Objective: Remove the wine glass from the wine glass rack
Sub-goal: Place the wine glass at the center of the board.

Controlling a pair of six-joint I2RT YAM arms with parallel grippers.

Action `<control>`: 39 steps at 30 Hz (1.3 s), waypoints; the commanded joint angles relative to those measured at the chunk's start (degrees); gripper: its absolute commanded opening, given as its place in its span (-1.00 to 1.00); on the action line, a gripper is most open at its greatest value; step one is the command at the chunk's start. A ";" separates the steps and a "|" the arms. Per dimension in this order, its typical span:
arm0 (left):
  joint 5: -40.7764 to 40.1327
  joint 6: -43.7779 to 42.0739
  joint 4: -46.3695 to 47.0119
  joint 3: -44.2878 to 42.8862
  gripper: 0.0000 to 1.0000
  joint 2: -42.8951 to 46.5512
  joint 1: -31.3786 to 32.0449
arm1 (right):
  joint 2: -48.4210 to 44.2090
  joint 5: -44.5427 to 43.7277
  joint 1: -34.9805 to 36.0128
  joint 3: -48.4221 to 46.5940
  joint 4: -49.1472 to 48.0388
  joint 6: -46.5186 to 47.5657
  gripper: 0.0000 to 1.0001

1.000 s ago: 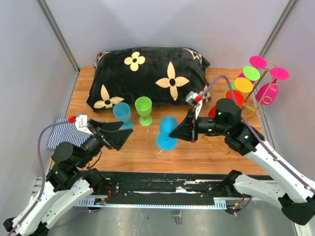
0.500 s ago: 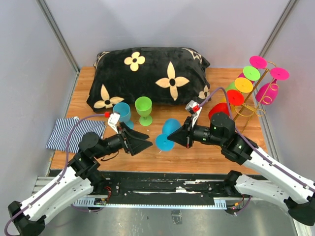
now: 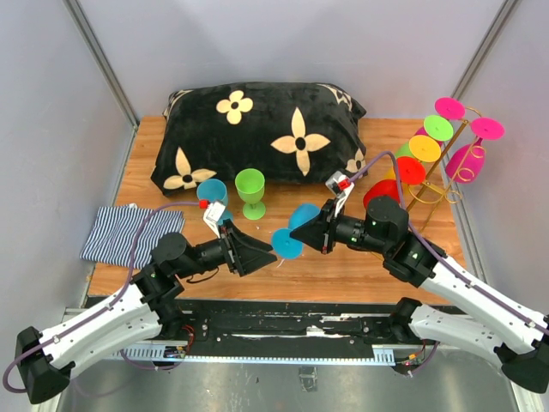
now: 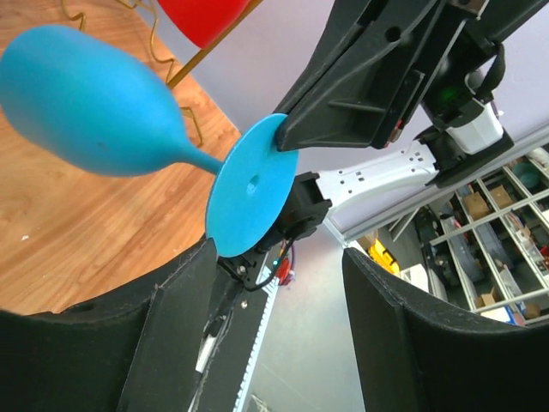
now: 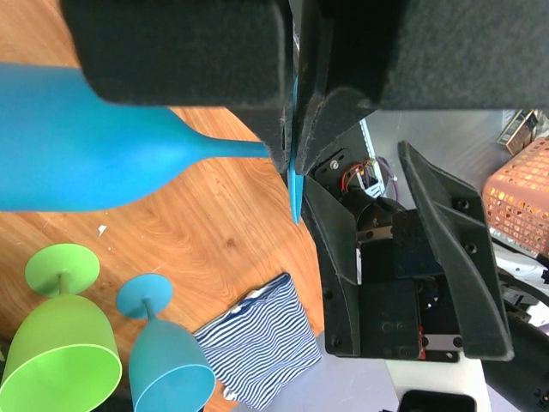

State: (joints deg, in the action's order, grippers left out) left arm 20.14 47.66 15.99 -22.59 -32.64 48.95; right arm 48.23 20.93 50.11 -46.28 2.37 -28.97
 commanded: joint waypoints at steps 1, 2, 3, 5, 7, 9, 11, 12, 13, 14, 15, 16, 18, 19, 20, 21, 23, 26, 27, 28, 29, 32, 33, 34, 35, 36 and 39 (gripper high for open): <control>-3.04 -0.49 5.21 0.08 0.21 -0.74 1.80 | 0.59 3.17 0.96 -0.78 -4.28 -2.47 -0.98; -3.14 -0.40 5.54 0.17 0.15 -0.75 1.85 | 0.76 3.21 0.98 -0.83 -4.37 -2.63 -0.99; -3.17 -0.31 5.83 0.25 0.12 -0.75 1.85 | 0.85 3.59 0.96 -0.76 -4.63 -2.74 -0.99; -3.44 -0.46 5.98 0.21 0.11 -0.76 1.89 | 1.14 4.65 0.96 -0.73 -5.03 -2.98 -0.99; -4.76 -0.52 5.40 0.30 0.12 -0.25 1.94 | 1.34 4.88 0.98 -0.93 -4.77 -3.03 -0.99; -6.03 -0.52 4.78 0.72 0.13 0.72 1.94 | 1.22 3.63 0.99 -1.15 -3.40 -2.70 -0.99; -7.36 -1.17 3.00 0.80 0.14 1.72 1.89 | 0.60 1.16 0.96 -1.48 -0.91 -1.86 -0.99; -7.92 -1.90 1.52 0.44 0.16 2.21 1.91 | 0.06 -0.63 0.96 -1.67 0.39 -1.27 -0.99; -8.60 -2.54 -0.54 0.06 0.19 2.68 1.88 | -0.50 -2.54 0.98 -1.80 1.46 -0.90 -0.99; -9.34 -3.11 -2.47 -0.44 0.22 3.16 1.93 | -1.07 -4.24 0.97 -1.88 2.37 -0.49 -0.99; -9.89 -3.45 -4.08 -0.90 0.23 3.62 1.94 | -1.57 -5.43 0.97 -2.08 3.26 -0.21 -0.99; -10.40 -3.70 -5.25 -1.22 0.24 4.01 1.91 | -1.83 -5.97 0.96 -2.37 4.11 -0.07 -0.99; -10.78 -3.69 -5.99 -1.32 0.25 4.99 1.89 | -1.84 -5.36 0.96 -2.89 4.72 0.31 -0.99; -11.02 -3.55 -5.81 -1.21 0.25 5.23 1.91 | -1.64 -4.46 0.96 -3.14 4.56 0.25 -0.99; -11.16 -3.26 -5.53 -1.04 0.26 5.38 1.87 | -1.45 -3.51 0.97 -3.32 4.45 0.08 -0.98; -11.17 -3.14 -5.00 -0.91 0.26 5.35 1.93 | -1.25 -2.61 0.98 -3.56 4.29 -0.21 -0.99; -11.13 -2.93 -4.23 -0.79 0.26 4.83 1.94 | -0.91 -0.26 1.01 -3.36 2.79 -0.75 -0.99; -10.05 -2.49 -2.37 -0.78 0.26 3.21 1.88 | -0.39 3.38 0.96 -2.49 -0.43 -1.99 -0.99; -9.39 -2.24 -1.44 -0.71 0.25 2.54 1.89 | -0.10 3.94 0.96 -2.30 -1.04 -2.57 -0.99; -8.69 -2.10 -0.58 -0.73 0.24 1.98 1.88 | 0.20 4.41 1.00 -2.30 -1.36 -2.84 -0.99; -7.88 -1.93 0.73 -0.56 0.21 1.49 1.88 | 0.54 4.87 1.04 -2.40 -1.36 -2.93 -0.99; -5.84 -1.34 4.02 0.20 0.11 0.88 1.94 | 1.22 6.21 1.00 -2.46 -1.84 -3.28 -0.99; -5.46 -1.32 4.53 0.52 0.08 0.91 1.92 | 1.29 6.69 1.01 -2.44 -2.21 -3.35 -0.99; -4.98 -1.43 4.87 0.68 0.04 0.91 1.94 | 1.38 7.22 0.96 -2.35 -2.53 -3.47 -0.99; -4.41 -1.63 5.04 0.71 -0.01 0.91 1.90 | 1.47 7.69 1.00 -2.40 -2.67 -3.42 -0.99; -3.84 -1.61 5.31 0.77 -0.08 0.91 1.91 | 1.56 8.13 0.96 -2.45 -2.80 -3.40 -0.99; -1.27 -1.73 7.54 0.95 -0.34 0.91 1.94 | 1.56 9.61 1.03 -2.34 -3.85 -3.39 -0.99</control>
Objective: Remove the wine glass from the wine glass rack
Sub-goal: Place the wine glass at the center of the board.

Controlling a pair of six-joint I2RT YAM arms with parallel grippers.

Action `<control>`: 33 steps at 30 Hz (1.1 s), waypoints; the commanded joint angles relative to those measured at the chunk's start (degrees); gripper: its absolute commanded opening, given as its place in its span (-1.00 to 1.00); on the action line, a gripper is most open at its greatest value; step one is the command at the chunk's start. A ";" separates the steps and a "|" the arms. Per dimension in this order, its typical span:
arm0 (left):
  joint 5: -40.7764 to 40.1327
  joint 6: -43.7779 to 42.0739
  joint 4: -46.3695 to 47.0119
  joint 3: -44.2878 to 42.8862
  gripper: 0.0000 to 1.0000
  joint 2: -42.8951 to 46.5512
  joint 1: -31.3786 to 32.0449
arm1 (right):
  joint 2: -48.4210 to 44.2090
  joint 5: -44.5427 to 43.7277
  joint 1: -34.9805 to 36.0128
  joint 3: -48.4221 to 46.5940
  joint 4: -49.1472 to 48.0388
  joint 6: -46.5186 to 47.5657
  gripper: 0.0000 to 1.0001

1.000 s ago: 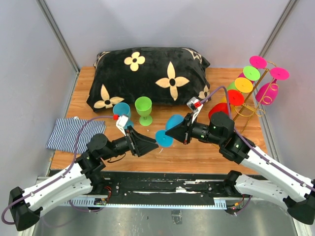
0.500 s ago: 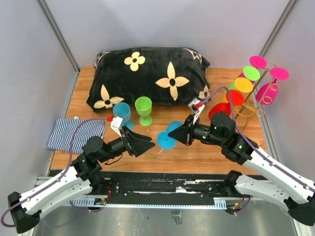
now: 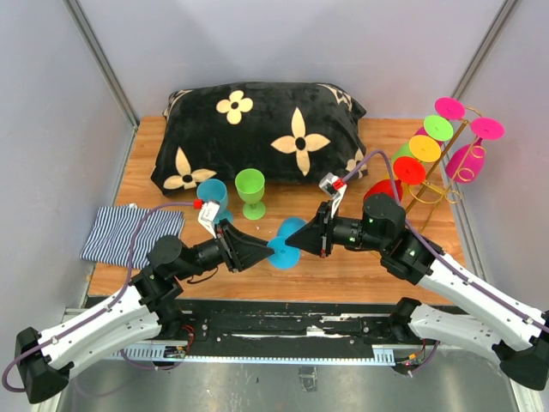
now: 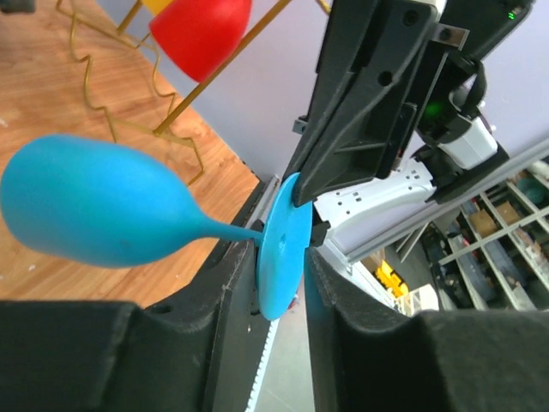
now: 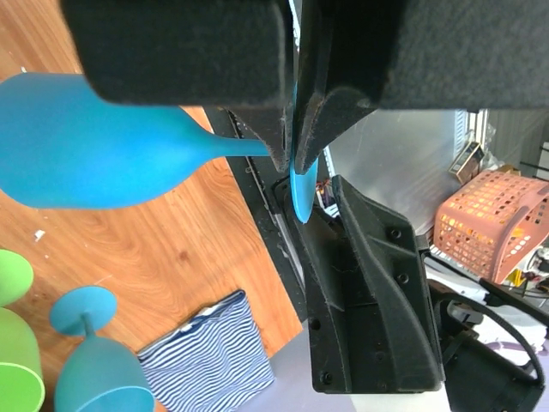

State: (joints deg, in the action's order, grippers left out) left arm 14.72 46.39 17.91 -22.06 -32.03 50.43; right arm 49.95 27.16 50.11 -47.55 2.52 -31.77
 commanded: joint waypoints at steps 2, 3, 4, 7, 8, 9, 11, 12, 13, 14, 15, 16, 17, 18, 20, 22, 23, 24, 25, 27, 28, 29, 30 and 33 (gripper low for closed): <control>5.48 -0.62 6.88 0.40 -0.59 0.39 0.42 | -0.41 4.31 0.96 -0.86 -4.86 -0.57 -0.99; 6.02 -0.76 7.21 0.44 -0.67 0.39 0.44 | -0.57 4.64 0.98 -0.61 -5.42 -0.59 -0.99; 6.61 -0.97 7.30 0.34 -0.74 0.39 0.43 | -0.78 5.06 0.96 -0.36 -5.90 -0.69 -0.99; 8.36 -1.59 6.94 0.18 -0.98 0.23 0.38 | -1.32 6.49 0.96 -0.05 -6.43 -0.62 -0.97; 8.65 -1.79 6.63 0.10 -0.99 0.26 0.42 | -1.49 7.12 0.98 0.18 -6.40 -0.49 -0.91; 8.75 -1.96 6.35 0.00 -0.99 0.36 0.43 | -1.69 7.80 0.96 0.36 -6.30 -0.19 -0.83; 8.49 -2.33 5.83 -0.16 -0.99 0.82 0.45 | -2.02 8.21 0.96 0.46 -4.90 0.74 -0.50; 7.93 -2.59 5.14 -0.40 -0.99 1.06 0.44 | -2.13 7.78 1.00 0.52 -3.73 0.97 -0.34; 7.14 -3.03 3.83 -0.91 -0.99 1.35 0.45 | -2.22 7.64 1.02 0.48 -2.48 1.30 -0.22; 6.58 -3.64 2.90 -1.42 -0.99 1.70 0.39 | -2.25 7.69 1.05 0.31 -1.08 2.17 -0.14; 6.30 -4.34 1.97 -1.81 -0.99 1.97 0.39 | -2.23 7.99 1.15 0.15 0.22 2.80 -0.09; 6.22 -5.09 1.00 -2.29 -0.99 2.27 0.42 | -2.09 8.29 1.32 -0.09 1.40 3.25 -0.06; 5.72 -6.06 0.04 -2.67 -0.99 2.56 0.44 | -1.91 8.41 1.50 -0.31 2.64 3.57 -0.04; 5.24 -6.53 -0.95 -3.01 -0.99 2.85 0.41 | -1.63 8.48 1.79 -0.59 3.78 3.83 -0.02; 4.13 -7.35 -2.73 -3.60 -0.99 3.39 0.40 | -0.38 8.87 2.38 -1.67 6.59 3.83 0.01; 3.65 -7.76 -3.96 -3.85 -0.99 3.94 0.40 | 1.16 8.98 3.35 -2.82 8.45 3.93 0.01; 3.47 -7.84 -4.15 -3.79 -0.99 4.19 0.38 | 1.87 8.90 4.07 -2.87 8.55 4.01 -0.01; 3.34 -7.89 -4.25 -3.71 -0.99 4.44 0.41 | 2.43 8.58 4.83 -2.90 8.31 4.03 -0.05; 3.12 -7.89 -4.45 -3.61 -0.99 4.63 0.45 | 2.89 8.08 5.61 -2.90 7.96 4.07 -0.14; 3.01 -8.16 -5.00 -3.60 -0.99 4.76 0.39 | 3.64 7.06 6.71 -2.94 6.82 4.02 -0.33; 3.28 -8.29 -5.33 -3.69 -0.99 4.78 0.38 | 3.92 6.30 7.08 -2.90 6.09 3.75 -0.46; 3.49 -8.37 -5.61 -3.63 -0.99 4.77 0.43 | 4.08 5.53 7.34 -2.79 5.17 3.20 -0.56; 3.69 -8.41 -5.77 -3.60 -0.99 4.85 0.45 | 4.10 4.76 7.45 -2.40 3.88 2.43 -0.60; 4.14 -8.47 -6.44 -3.52 -0.99 5.18 0.41 | 4.01 2.76 7.55 -1.70 1.46 1.57 -0.51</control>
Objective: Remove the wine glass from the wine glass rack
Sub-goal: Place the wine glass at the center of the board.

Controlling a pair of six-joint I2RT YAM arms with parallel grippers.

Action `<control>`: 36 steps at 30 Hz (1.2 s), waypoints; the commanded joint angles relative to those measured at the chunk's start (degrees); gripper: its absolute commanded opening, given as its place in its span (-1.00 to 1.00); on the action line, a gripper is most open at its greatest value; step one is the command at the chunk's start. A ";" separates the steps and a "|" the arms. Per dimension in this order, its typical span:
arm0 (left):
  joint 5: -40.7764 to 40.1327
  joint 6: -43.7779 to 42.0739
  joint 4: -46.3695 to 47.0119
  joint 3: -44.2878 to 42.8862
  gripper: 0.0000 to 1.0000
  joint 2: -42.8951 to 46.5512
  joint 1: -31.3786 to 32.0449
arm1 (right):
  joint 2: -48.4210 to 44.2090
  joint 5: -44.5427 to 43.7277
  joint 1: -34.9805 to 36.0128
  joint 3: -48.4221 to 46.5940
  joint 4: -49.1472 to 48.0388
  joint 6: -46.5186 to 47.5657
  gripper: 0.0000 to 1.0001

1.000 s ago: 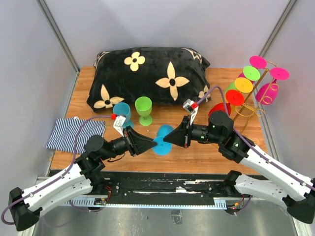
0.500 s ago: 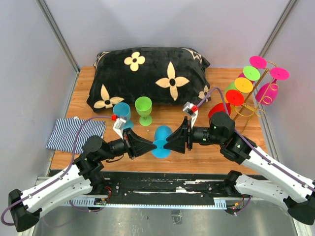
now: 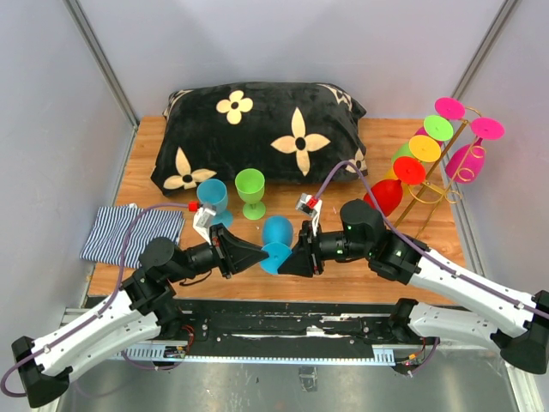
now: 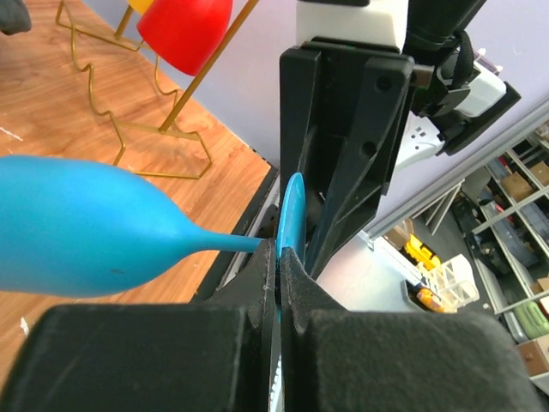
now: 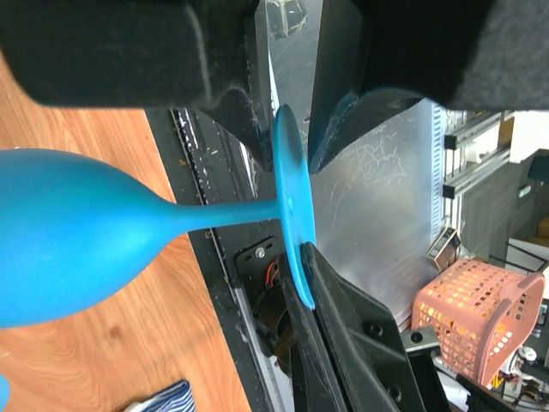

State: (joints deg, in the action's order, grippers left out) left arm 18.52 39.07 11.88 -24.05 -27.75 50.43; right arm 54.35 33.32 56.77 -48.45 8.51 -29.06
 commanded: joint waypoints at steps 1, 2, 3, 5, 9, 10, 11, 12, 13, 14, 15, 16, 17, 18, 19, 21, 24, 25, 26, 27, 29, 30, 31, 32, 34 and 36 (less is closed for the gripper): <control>0.30 -1.25 -0.76 -1.52 -0.99 1.12 0.43 | -0.32 -3.79 0.88 -0.70 -4.73 -1.16 -0.49; 0.22 -1.27 -1.03 -1.52 -0.99 1.38 0.44 | -0.23 -3.94 0.88 -0.69 -4.92 -1.28 -0.53; 0.04 -1.28 -1.25 -1.48 -0.99 1.71 0.41 | -0.07 -3.78 0.88 -0.66 -5.11 -1.38 -0.55; -0.11 -1.20 -1.34 -1.27 -0.99 2.34 0.45 | 0.28 -3.45 0.88 -0.35 -5.94 -2.35 -0.64; -0.92 -1.19 -1.65 -0.82 -0.99 3.20 0.44 | 1.00 -2.69 1.26 0.23 -7.14 -3.08 -0.98; -1.06 -1.31 -1.94 -0.93 -0.99 3.36 0.44 | 1.02 -2.55 1.50 0.22 -6.96 -2.25 -0.99; -1.47 -1.48 -2.47 -1.03 -0.92 3.47 0.39 | 0.95 -2.76 1.81 0.14 -7.00 -1.24 -0.98; -1.98 -1.70 -3.24 -1.21 -0.75 3.50 0.37 | 0.75 -3.39 2.22 0.11 -7.13 -0.12 -0.99; -3.00 -2.02 -4.28 -1.48 -0.45 3.66 0.44 | 0.62 -4.12 2.73 0.17 -7.27 1.33 -0.98; -4.18 -2.44 -5.82 -1.96 -0.18 3.91 0.43 | 0.45 -4.93 3.45 0.22 -7.44 3.33 -0.99; -6.32 -3.21 -9.09 -3.05 0.06 4.20 0.42 | 0.41 -6.11 4.36 0.34 -7.20 5.68 -0.99; -9.49 -4.15 -12.63 -4.31 0.23 4.75 0.45 | 0.41 -7.49 5.12 0.31 -6.35 7.94 -0.99; -12.15 -4.64 -15.59 -5.45 0.37 5.58 0.40 | 0.55 -8.71 5.98 0.26 -5.14 10.45 -0.99; -14.68 -5.11 -18.07 -6.38 0.54 6.42 0.39 | 0.72 -9.74 6.77 0.32 -3.84 12.91 -0.99; -16.65 -5.47 -20.38 -7.31 0.68 7.54 0.37 | 0.88 -10.75 7.71 0.62 -2.75 15.27 -0.99; -19.90 -5.87 -23.80 -8.96 0.82 9.58 0.37 | 0.91 -13.82 9.96 1.58 -0.54 21.14 -0.97; -22.49 -5.33 -27.01 -10.43 0.90 11.89 0.37 | 0.78 -18.81 14.16 4.66 0.88 32.65 -0.83; -22.63 -5.01 -27.62 -10.64 0.92 12.19 0.37 | 0.58 -18.93 16.10 6.45 0.51 38.36 -0.82; -22.66 -4.41 -28.17 -10.74 0.98 12.33 0.37 | 0.12 -18.04 17.55 8.62 -0.33 44.81 -0.87; -22.42 -4.16 -28.44 -10.77 0.99 12.18 0.37 | -0.43 -17.18 18.90 11.06 -1.58 51.73 -0.97; -21.78 -3.94 -28.45 -10.81 0.99 11.48 0.37 | -2.21 -19.71 21.42 15.98 -6.82 61.96 -0.99; -21.55 -3.92 -28.30 -10.76 0.99 10.99 0.37 | -3.07 -20.68 22.02 18.35 -9.54 63.90 -0.99; -21.26 -3.91 -27.97 -10.64 0.99 10.72 0.37 | -3.75 -20.84 22.32 20.56 -11.75 65.47 -0.99; -20.88 -3.96 -27.58 -10.54 0.99 10.36 0.38 | -4.37 -20.80 22.67 21.48 -13.13 66.88 -0.99; -19.74 -4.27 -26.76 -10.31 0.99 9.68 0.37 | -5.27 -20.86 23.56 22.39 -14.00 69.94 -0.99; -18.06 -4.72 -26.06 -9.91 0.99 8.71 0.37 | -5.77 -21.99 25.05 22.89 -14.03 73.26 -0.99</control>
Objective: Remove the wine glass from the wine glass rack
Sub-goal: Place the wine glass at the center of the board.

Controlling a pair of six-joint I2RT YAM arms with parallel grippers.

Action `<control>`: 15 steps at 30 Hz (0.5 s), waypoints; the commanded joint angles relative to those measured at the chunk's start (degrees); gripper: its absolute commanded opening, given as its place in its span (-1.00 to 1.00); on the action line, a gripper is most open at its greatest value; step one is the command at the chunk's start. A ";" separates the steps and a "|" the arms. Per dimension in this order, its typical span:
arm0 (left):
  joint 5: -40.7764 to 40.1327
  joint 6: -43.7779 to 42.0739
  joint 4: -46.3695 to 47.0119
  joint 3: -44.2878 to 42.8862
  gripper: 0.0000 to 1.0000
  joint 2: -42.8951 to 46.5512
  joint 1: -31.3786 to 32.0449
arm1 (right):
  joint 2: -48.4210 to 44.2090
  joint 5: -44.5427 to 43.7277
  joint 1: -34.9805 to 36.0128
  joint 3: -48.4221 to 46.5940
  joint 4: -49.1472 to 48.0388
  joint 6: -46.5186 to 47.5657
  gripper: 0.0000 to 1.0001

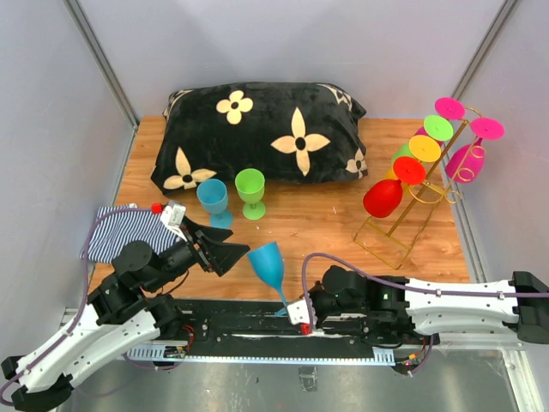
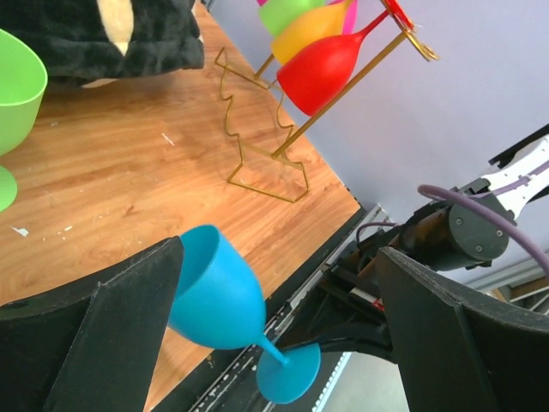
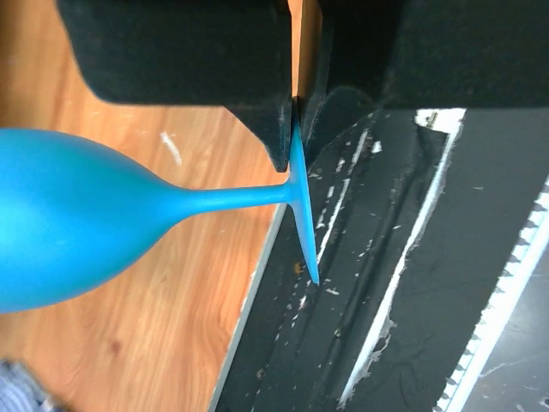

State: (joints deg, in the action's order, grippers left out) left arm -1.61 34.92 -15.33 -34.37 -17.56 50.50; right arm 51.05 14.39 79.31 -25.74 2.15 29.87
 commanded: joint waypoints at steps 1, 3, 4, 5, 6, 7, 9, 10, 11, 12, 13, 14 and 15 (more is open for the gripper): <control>3.19 -0.82 1.99 0.77 0.99 -2.24 0.30 | -2.63 -3.73 3.19 0.54 -7.83 16.04 -0.99; 5.90 -1.05 2.88 1.38 0.99 -4.33 0.30 | -2.86 -5.58 4.40 1.70 -9.15 18.75 -0.99; 6.97 -0.91 3.09 1.41 0.98 -5.63 0.30 | -2.96 -5.90 4.85 2.20 -9.44 20.07 -0.99; 8.59 -0.83 3.67 1.48 0.93 -6.77 0.30 | -3.05 -6.11 5.13 2.69 -9.65 21.00 -0.99; 10.65 -0.98 4.69 1.57 0.85 -8.01 0.30 | -3.18 -6.24 5.35 2.97 -9.74 21.50 -0.99; 13.15 -1.06 5.54 1.60 0.77 -9.24 0.30 | -3.34 -6.20 5.43 3.21 -9.63 21.73 -0.99; 16.99 -1.61 6.48 1.02 0.61 -11.26 0.30 | -3.76 -6.18 5.49 3.56 -9.63 21.73 -0.99; 18.24 -1.95 6.72 0.85 0.56 -11.83 0.30 | -4.03 -6.20 5.54 3.75 -9.51 21.68 -0.99; 19.12 -2.27 7.05 0.87 0.51 -12.15 0.30 | -4.17 -6.39 5.51 3.76 -9.27 21.58 -0.99; 19.95 -2.57 7.44 1.07 0.46 -12.22 0.34 | -4.27 -6.50 5.58 3.74 -9.01 21.43 -0.99; 21.10 -2.84 8.10 1.63 0.45 -12.17 0.31 | -4.41 -6.58 5.55 3.74 -8.55 21.30 -0.98; 22.25 -3.03 8.61 2.26 0.44 -12.15 0.30 | -4.52 -6.53 5.51 3.76 -8.13 21.14 -0.98; 23.51 -3.09 8.65 2.65 0.39 -12.15 0.30 | -4.63 -6.44 5.56 3.82 -7.85 20.80 -0.99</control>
State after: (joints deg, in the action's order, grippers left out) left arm 14.44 33.50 -10.61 -33.01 -30.17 50.50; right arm 47.64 8.80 84.16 -22.24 -4.75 49.30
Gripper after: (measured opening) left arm 0.726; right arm 0.024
